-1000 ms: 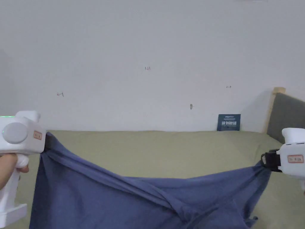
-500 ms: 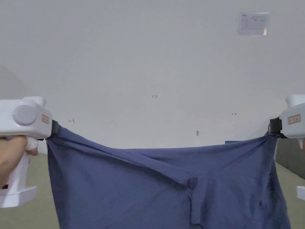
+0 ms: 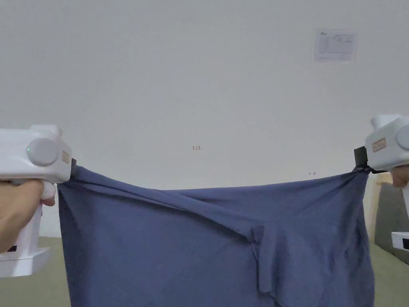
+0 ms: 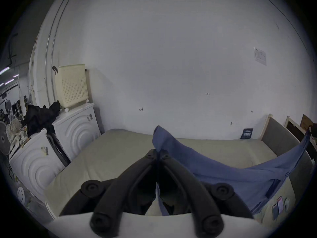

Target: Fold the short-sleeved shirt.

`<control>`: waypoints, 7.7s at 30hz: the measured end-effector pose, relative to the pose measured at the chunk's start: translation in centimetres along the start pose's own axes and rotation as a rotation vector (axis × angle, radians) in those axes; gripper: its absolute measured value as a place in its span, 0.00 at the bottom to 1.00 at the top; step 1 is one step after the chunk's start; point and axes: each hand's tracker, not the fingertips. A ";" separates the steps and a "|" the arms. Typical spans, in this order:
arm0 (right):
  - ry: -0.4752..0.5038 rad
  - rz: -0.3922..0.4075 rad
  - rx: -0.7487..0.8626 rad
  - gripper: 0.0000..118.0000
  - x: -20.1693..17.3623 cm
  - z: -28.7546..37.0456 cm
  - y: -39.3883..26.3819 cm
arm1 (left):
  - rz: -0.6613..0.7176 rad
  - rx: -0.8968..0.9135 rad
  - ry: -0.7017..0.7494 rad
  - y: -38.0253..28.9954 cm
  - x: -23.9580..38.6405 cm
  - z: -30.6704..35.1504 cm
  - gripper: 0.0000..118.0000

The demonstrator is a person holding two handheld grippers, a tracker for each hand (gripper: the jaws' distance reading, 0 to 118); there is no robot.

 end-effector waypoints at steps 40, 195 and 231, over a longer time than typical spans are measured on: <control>0.140 -0.111 -0.431 0.00 4.1 18.0 -40.1 | -0.078 -0.409 -0.095 -38.6 -9.1 16.4 0.01; 0.094 0.014 0.133 0.00 -3.0 10.0 9.0 | -0.003 0.059 -0.019 6.6 -2.1 9.8 0.03; 0.105 -0.003 -0.228 0.00 -4.2 -8.5 -19.6 | -0.171 -0.254 -0.004 -20.0 3.5 -11.8 0.03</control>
